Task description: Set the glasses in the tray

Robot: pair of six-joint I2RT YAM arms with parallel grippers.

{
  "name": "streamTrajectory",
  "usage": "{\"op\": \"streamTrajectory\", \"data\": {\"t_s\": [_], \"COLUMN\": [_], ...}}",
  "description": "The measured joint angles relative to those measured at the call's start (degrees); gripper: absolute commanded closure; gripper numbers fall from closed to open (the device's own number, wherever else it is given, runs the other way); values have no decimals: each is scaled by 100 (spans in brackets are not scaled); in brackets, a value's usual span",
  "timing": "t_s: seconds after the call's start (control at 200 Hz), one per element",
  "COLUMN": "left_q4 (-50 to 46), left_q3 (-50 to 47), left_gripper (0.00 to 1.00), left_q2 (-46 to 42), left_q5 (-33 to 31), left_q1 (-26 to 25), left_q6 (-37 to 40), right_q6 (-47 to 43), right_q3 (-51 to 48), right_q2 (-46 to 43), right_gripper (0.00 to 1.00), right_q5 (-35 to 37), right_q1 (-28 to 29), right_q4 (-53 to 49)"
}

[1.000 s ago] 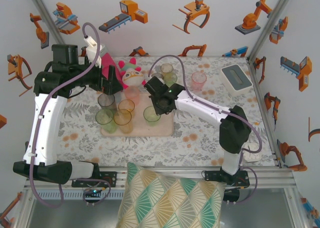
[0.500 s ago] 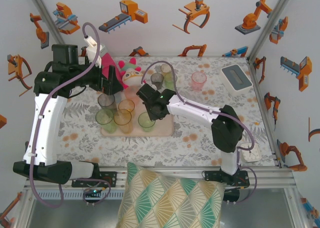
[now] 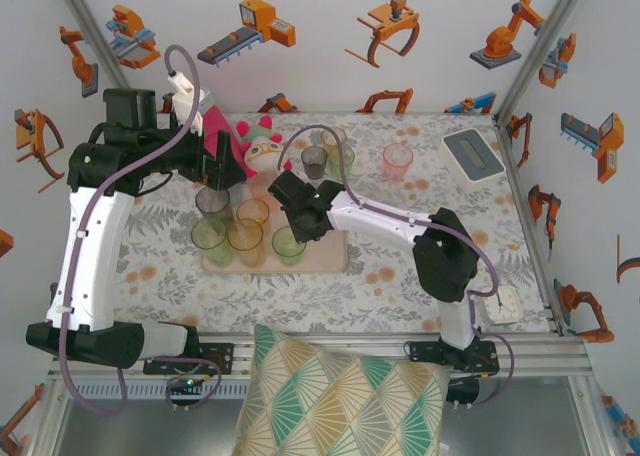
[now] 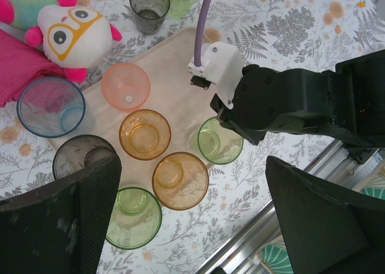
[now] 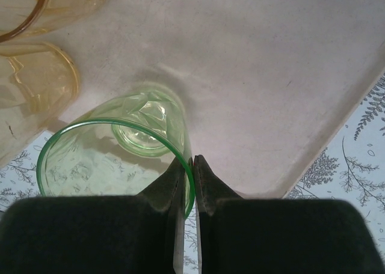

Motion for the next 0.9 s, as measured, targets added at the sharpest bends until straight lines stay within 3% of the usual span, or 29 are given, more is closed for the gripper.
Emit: {"op": "streamTrajectory", "data": {"t_s": [0.726, 0.901], "left_q4": [2, 2], "left_q3": [0, 0], "left_gripper": [3, 3], "left_q2": [0, -2], "left_q5": [0, 0], "left_q1": [0, 0], "left_q6": [0, 0], "right_q6": [42, 39], "right_q3": [0, 0], "right_q2": [15, 15], "right_gripper": [84, 78], "right_q5": [-17, -17], "right_q1": [37, 37], "right_q4": [2, 2]}}
